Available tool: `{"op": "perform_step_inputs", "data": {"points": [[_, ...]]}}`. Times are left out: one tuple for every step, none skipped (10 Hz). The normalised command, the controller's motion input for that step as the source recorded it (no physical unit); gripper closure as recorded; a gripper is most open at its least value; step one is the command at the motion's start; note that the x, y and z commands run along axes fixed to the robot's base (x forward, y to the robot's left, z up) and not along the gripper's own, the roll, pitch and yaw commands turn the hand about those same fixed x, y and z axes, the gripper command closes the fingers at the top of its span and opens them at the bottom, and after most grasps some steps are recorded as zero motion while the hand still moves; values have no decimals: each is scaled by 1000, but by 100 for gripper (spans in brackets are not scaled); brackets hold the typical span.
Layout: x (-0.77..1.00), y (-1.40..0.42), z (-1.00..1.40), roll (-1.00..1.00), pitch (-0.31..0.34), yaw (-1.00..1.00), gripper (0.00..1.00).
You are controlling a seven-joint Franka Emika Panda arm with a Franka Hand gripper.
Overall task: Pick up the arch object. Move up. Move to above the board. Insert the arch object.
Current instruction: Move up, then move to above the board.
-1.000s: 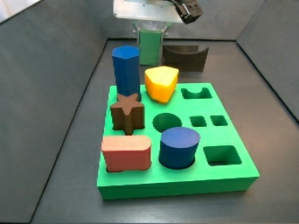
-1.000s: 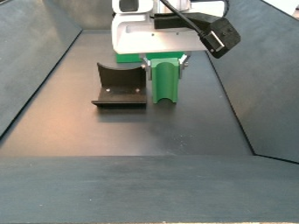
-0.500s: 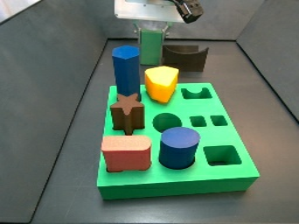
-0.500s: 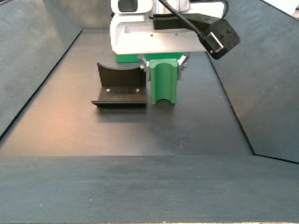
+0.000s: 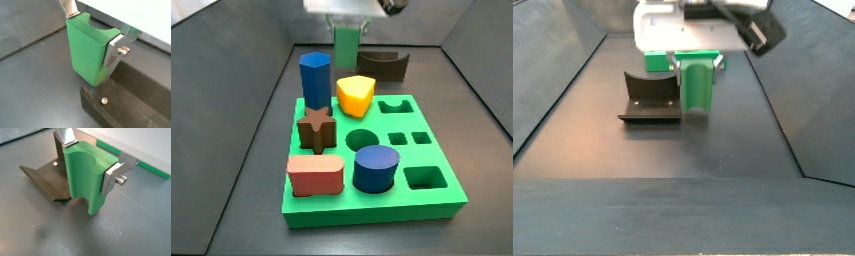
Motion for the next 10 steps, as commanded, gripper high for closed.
{"op": "perform_step_inputs", "data": {"points": [[-48,17,523,-6,8,18,100],[-34,10,292,-14,9,14,100],[84,17,1000,65,84,80,100],[89,17,1000,59,100,76,100],[87,16,1000,53,116,63,100],[86,14,1000,47,115,50,100],[84,12,1000,40,104,40,100],[82,11,1000,36,94,35,100],[79,9,1000,31,88,32,100],[77,7,1000,24,84,29,100]]}}
